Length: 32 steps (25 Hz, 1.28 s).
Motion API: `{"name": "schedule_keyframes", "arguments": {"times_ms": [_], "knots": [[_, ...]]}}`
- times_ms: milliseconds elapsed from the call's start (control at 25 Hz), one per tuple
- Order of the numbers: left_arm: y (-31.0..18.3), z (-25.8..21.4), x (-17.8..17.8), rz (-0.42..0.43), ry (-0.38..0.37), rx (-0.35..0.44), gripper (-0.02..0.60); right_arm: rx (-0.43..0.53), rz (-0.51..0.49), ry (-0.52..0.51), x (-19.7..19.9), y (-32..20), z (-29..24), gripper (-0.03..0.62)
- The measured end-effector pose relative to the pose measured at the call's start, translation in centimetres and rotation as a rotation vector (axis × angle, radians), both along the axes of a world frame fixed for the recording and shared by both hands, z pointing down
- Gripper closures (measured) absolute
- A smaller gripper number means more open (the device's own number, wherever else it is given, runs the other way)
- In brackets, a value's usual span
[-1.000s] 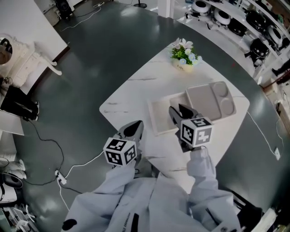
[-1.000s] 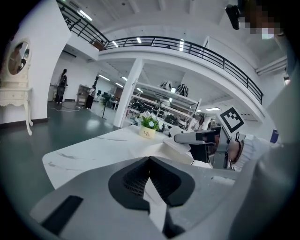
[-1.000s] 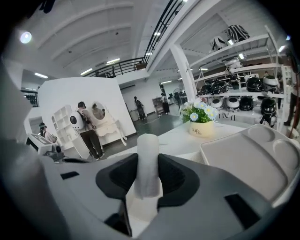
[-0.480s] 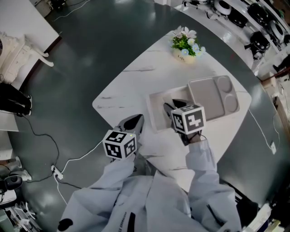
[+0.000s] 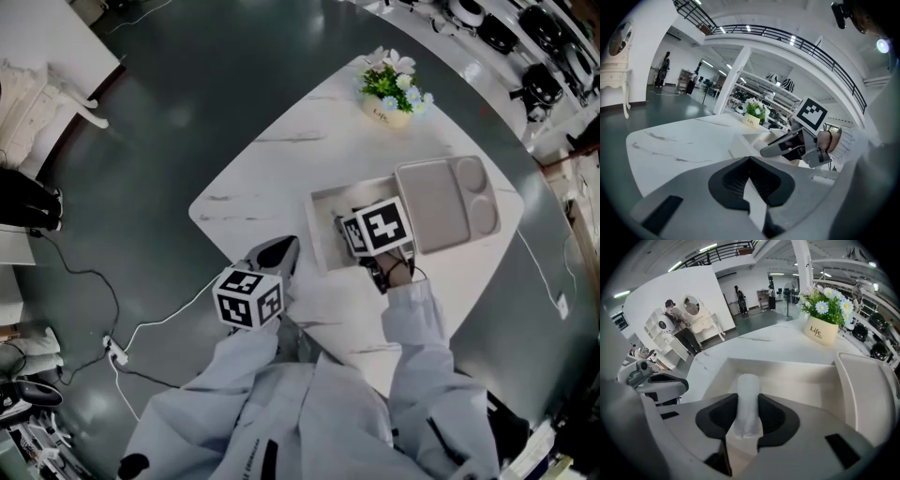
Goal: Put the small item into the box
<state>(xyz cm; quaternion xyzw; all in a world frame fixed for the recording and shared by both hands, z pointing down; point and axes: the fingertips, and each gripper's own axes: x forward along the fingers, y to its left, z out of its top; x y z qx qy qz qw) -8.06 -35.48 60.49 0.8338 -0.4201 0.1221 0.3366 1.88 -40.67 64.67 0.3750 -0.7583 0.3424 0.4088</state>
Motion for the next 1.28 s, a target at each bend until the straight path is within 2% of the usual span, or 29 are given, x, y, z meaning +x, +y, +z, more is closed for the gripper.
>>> {"name": "schedule_keyframes", "arguments": {"times_ms": [320, 560, 680, 840, 920, 1120, 1280], "knots": [[-0.5, 0.2, -0.3, -0.006, 0.008, -0.002, 0.584, -0.067, -0.018, 0.078, 0.4, 0.7, 2.2, 0.468], [-0.8, -0.2, 0.0, 0.005, 0.014, 0.005, 0.584, -0.053, -0.022, 0.051, -0.1, 0.5, 1.9, 0.455], [-0.9, -0.5, -0.1, 0.012, 0.013, 0.013, 0.584, -0.033, -0.017, 0.049, -0.2, 0.4, 1.7, 0.414], [-1.1, -1.5, -0.1, 0.021, 0.018, 0.035, 0.584, 0.022, 0.001, 0.021, -0.4, 0.0, 0.5, 0.395], [-1.0, -2.2, -0.1, 0.026, 0.02, 0.051, 0.584, 0.056, -0.003, -0.005, -0.5, 0.1, -0.5, 0.414], [-1.3, -4.2, -0.3, 0.031, 0.027, 0.1, 0.584, 0.187, -0.008, -0.034, -0.6, 0.0, -3.4, 0.543], [-1.1, -6.0, -0.4, 0.036, 0.033, 0.143, 0.584, 0.252, 0.005, -0.068, -0.4, 0.8, -5.1, 0.595]]}}
